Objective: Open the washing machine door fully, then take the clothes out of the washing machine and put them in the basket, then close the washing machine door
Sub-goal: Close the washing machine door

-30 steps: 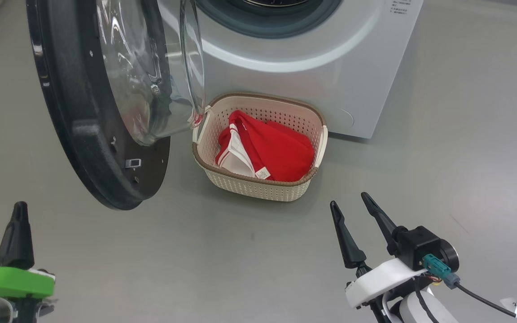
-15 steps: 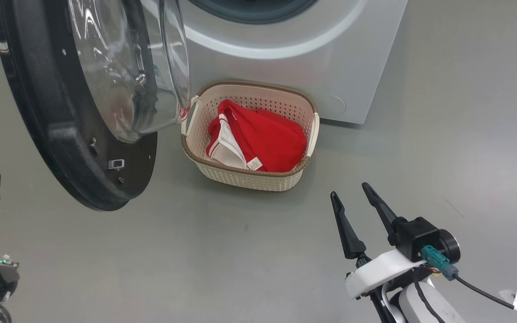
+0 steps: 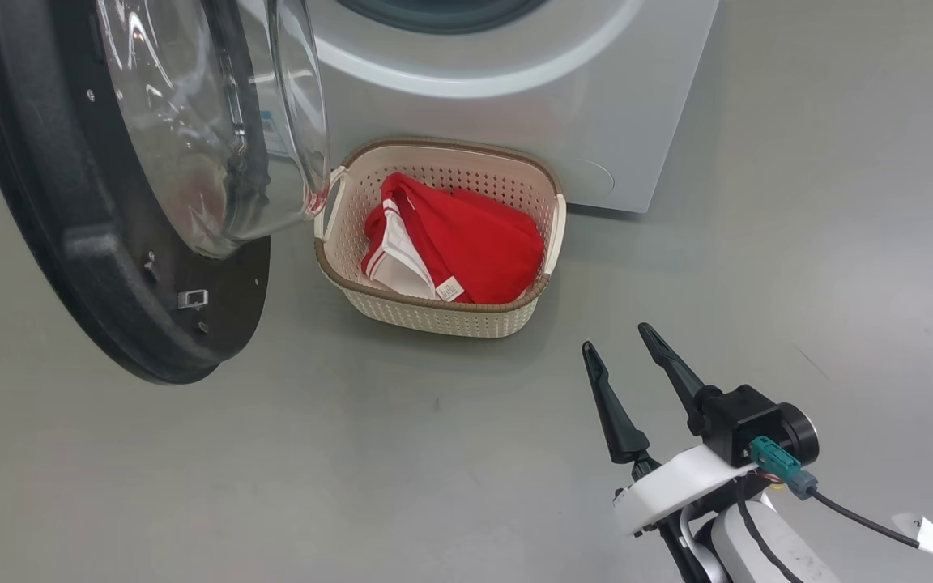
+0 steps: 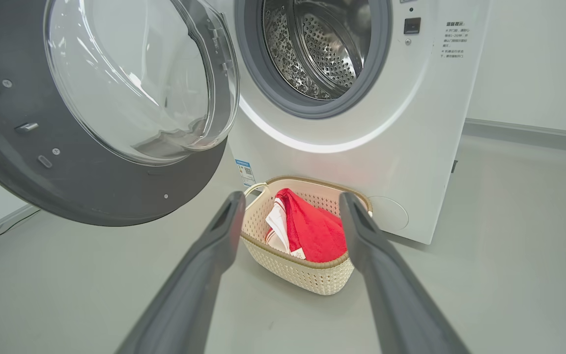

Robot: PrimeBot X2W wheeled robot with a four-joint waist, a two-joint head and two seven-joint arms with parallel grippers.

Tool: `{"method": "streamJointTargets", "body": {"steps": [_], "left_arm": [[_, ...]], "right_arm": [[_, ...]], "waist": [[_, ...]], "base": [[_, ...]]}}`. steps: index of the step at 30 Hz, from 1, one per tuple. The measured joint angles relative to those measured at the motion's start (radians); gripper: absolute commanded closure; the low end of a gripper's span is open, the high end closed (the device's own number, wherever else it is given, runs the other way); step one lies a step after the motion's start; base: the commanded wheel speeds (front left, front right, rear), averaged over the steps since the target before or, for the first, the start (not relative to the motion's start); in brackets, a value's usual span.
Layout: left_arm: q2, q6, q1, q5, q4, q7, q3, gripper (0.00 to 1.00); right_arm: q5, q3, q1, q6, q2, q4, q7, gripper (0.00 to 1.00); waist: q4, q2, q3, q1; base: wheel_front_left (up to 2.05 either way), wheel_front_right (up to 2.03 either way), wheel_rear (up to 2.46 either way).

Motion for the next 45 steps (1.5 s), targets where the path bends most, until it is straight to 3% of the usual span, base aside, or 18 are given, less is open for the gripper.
{"method": "streamJointTargets", "body": {"steps": [16,45], "left_arm": [[0.054,0.000,-0.042,-0.065,-0.007,0.198,-0.089,1.00],[0.048,0.000,-0.040,-0.148,-0.044,0.301,-0.191,1.00]], "right_arm": [[0.004,0.000,-0.012,-0.018,-0.001,0.000,0.000,0.00],[0.016,0.019,-0.020,-0.028,-0.001,0.001,0.000,0.00]], "waist": [[-0.023,0.0000,0.012,0.0000],[-0.086,0.0000,0.015,0.0000]], "base": [[0.00,0.00,0.00],[0.00,0.00,0.00]]}}
